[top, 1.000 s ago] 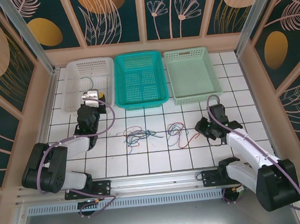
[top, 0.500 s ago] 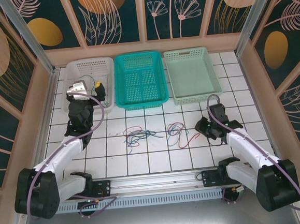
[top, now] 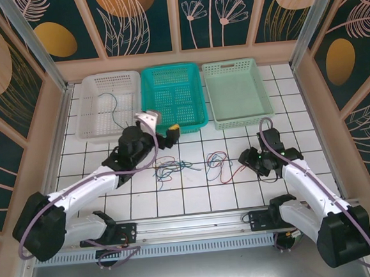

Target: Untangle the cables

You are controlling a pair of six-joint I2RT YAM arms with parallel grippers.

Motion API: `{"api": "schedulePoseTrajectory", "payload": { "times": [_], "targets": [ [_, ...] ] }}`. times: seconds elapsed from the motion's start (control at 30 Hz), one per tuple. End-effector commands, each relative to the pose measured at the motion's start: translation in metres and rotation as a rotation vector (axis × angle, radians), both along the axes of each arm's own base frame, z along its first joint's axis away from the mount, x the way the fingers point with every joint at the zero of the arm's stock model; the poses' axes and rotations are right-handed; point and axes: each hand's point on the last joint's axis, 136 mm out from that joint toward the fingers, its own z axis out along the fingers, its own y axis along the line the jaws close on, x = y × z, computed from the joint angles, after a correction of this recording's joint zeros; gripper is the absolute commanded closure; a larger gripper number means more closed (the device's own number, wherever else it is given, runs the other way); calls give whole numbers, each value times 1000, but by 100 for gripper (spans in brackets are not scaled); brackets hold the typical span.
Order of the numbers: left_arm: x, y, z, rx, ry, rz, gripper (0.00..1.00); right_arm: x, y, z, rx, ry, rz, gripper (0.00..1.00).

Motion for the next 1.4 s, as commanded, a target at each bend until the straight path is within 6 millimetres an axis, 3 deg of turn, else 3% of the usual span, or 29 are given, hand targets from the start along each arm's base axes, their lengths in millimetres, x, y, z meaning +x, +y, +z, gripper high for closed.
{"api": "schedulePoseTrajectory", "payload": {
  "times": [0.0,0.33,0.67,0.83,1.1,1.37],
  "targets": [
    [-24,-44,-8,33,36,-233,8,-20,9,-12,66,88,12,53],
    [-68,-122,-64,197,138,-581,18,-3,18,-27,106,77,13,66],
    [-84,-162,-103,307,213,-684,27,6,8,-28,46,43,-13,99],
    [-80,-169,-123,354,262,-662,31,10,0,-23,12,13,-30,100],
    [-88,-174,-131,390,282,-698,35,12,-4,-21,2,-2,-40,100],
    [-94,-171,-155,460,317,-701,44,14,-6,-20,-5,-15,-46,100]
  ]
}}
